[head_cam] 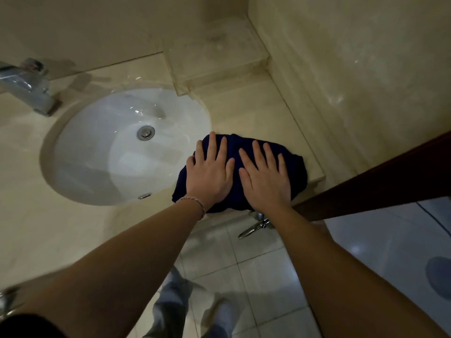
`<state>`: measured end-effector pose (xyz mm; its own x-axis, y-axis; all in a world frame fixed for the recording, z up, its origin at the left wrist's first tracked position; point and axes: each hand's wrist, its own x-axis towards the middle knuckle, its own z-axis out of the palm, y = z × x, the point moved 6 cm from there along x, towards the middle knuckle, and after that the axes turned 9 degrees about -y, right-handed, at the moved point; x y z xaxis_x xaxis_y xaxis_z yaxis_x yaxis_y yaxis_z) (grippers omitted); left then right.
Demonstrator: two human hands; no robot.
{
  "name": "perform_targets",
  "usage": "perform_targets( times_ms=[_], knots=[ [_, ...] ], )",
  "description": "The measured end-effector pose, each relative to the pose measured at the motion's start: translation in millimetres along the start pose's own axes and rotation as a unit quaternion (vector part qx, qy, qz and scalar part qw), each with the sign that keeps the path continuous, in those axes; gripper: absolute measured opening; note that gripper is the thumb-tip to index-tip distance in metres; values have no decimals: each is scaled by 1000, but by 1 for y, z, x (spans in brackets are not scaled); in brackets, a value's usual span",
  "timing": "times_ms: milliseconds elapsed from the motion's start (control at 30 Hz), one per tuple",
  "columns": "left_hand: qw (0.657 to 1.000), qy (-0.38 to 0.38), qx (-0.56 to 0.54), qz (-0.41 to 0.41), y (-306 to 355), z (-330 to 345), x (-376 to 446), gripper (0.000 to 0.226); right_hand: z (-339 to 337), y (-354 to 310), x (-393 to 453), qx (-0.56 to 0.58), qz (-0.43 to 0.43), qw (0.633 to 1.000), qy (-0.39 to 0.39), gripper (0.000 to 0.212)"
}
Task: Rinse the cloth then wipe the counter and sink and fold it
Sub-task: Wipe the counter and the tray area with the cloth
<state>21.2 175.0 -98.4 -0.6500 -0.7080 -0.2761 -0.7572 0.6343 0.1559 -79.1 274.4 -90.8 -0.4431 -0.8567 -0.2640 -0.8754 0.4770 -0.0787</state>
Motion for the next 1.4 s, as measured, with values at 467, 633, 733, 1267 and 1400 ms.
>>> perform_targets(
  times_ms=[467,633,733,1267,1400],
  knots=[
    [999,-31,-15,5,2,-9,16,63,1,5,8,9,-29,1000,-3,60],
    [999,-35,-25,3,4,-13,26,62,-4,10,18,9,-38,999,-15,60],
    [999,-36,-37,1,5,-15,35,62,-7,14,27,15,-39,999,-20,59],
    [989,-40,-133,-44,8,-34,115,66,-34,38,123,-4,-36,999,-22,60],
    [986,-39,-149,-72,8,-40,126,67,-40,42,147,-19,-49,998,-31,58]
  ],
)
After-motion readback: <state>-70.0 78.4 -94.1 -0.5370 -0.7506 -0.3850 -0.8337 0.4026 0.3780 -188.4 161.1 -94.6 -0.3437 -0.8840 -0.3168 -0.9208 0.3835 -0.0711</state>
